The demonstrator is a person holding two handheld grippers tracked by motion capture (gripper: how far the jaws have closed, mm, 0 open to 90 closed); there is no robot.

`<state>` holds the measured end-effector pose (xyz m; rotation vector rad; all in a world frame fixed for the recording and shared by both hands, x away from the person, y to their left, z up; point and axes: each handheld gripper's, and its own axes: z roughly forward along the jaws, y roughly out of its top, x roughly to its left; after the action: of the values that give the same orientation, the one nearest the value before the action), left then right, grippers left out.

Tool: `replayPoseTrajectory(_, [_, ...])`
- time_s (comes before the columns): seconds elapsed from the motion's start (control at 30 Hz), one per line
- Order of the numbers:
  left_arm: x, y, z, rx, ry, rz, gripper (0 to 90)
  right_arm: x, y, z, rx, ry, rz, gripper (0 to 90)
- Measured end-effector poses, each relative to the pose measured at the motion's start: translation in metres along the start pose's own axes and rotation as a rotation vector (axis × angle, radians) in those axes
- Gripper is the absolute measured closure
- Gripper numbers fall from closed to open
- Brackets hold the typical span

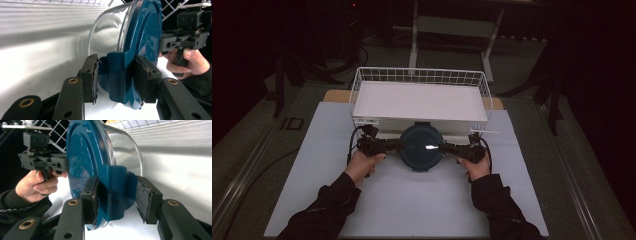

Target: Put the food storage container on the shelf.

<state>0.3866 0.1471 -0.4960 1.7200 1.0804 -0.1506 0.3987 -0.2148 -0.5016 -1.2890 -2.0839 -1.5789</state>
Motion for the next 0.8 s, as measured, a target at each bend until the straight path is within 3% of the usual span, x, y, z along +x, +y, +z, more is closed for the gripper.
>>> replayPoseTrajectory(0.1, [0.005,-0.004,0.005,-0.021,0.002,-0.001,56.5,-0.006,0.002,0.004,-0.017,-0.04,-0.052,55.3])
replayPoseTrajectory(0.3, [0.009,-0.005,0.008,-0.049,-0.003,-0.016,56.3,-0.01,0.003,0.006,-0.015,-0.04,-0.028,54.9])
replayPoseTrajectory(0.4, [0.011,-0.004,0.008,-0.052,-0.009,-0.017,56.2,-0.01,0.003,0.006,-0.02,-0.046,-0.04,54.6])
replayPoseTrajectory(0.43, [0.013,-0.003,0.009,-0.058,-0.028,-0.044,55.9,-0.009,0.003,0.007,-0.032,-0.058,-0.034,53.9])
replayPoseTrajectory(0.5, [0.015,-0.003,0.01,-0.062,-0.03,-0.039,55.6,-0.009,0.003,0.007,-0.044,-0.066,-0.036,53.2])
replayPoseTrajectory(0.63, [0.021,-0.006,0.013,-0.086,-0.027,-0.049,53.1,-0.009,0.001,0.008,-0.053,-0.089,-0.04,50.6])
replayPoseTrajectory(0.8, [0.021,-0.005,0.016,-0.134,0.015,-0.05,51.8,-0.007,0.002,0.011,-0.082,-0.136,-0.046,47.4])
